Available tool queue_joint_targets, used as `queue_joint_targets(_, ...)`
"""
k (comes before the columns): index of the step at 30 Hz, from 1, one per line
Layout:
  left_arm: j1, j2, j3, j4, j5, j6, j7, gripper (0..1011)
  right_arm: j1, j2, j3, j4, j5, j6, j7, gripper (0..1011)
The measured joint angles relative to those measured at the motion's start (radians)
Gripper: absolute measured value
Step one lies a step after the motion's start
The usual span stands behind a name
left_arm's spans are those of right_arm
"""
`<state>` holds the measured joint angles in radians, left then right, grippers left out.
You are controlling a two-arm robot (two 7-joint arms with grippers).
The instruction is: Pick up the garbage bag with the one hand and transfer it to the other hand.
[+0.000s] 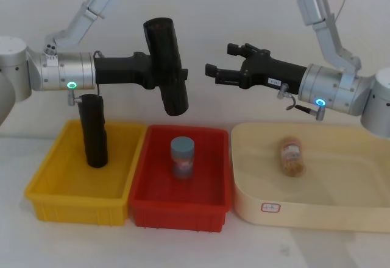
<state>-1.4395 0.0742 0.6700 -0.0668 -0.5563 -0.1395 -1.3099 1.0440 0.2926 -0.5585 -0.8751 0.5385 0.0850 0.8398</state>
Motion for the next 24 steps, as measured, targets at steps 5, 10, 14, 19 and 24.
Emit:
queue_joint_targets(5,0.000,0.000,0.000,0.000,0.000,0.000,0.000,446,0.017,-0.011,-0.008,0.016,0.000,0.001,0.003,1000)
queue_joint_targets(10,0.000,0.000,0.000,0.000,0.000,0.000,0.000,446,0.030,-0.020,-0.013,0.027,0.003,0.003,0.012,1000)
queue_joint_targets(14,0.000,0.000,0.000,0.000,0.000,0.000,0.000,446,0.041,-0.027,-0.017,0.038,0.011,0.004,0.026,1000)
queue_joint_targets(19,0.000,0.000,0.000,0.000,0.000,0.000,0.000,446,0.051,-0.034,-0.021,0.048,0.019,0.005,0.039,1000)
queue_joint_targets(24,0.000,0.000,0.000,0.000,0.000,0.000,0.000,446,0.061,-0.040,-0.025,0.056,0.030,0.006,0.057,1000)
